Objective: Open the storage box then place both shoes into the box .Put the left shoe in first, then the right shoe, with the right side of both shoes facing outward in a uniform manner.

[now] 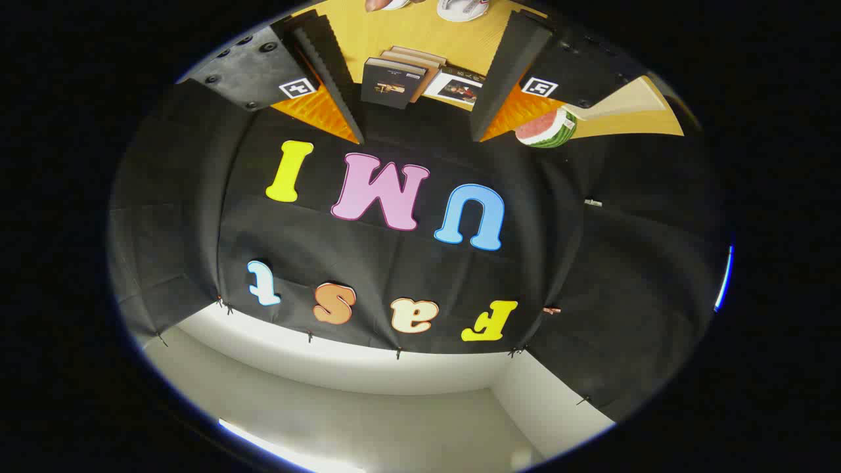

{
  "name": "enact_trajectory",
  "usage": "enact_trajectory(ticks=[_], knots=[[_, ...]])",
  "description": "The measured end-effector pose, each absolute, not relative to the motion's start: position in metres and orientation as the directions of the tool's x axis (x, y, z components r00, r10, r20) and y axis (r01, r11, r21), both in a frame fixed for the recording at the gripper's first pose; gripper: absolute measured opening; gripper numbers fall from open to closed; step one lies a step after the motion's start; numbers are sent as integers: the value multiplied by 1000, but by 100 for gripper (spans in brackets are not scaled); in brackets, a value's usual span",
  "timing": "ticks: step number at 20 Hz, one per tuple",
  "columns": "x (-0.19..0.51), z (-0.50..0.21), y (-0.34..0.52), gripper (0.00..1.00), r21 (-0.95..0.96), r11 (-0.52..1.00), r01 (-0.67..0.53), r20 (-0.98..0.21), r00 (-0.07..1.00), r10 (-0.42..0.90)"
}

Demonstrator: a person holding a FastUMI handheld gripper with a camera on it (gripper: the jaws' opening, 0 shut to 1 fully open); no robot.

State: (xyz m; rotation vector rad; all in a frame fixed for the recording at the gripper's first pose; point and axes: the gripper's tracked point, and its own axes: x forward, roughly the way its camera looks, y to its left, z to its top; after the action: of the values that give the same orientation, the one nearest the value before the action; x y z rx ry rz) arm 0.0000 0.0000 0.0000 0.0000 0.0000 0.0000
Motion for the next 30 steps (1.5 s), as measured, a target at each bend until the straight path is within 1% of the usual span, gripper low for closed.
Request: enact_trajectory(ticks=[10, 23, 26, 30], knots=[[-9, -7, 2, 97, 3, 1000, 15, -19, 1000, -15], [-14, -15, 6, 97, 39, 999, 2, -34, 999, -1], [-15, -26, 15, 97, 81, 996, -46, -73, 996, 52], [-22, -56, 42, 97, 156, 972, -178, -171, 964, 204]])
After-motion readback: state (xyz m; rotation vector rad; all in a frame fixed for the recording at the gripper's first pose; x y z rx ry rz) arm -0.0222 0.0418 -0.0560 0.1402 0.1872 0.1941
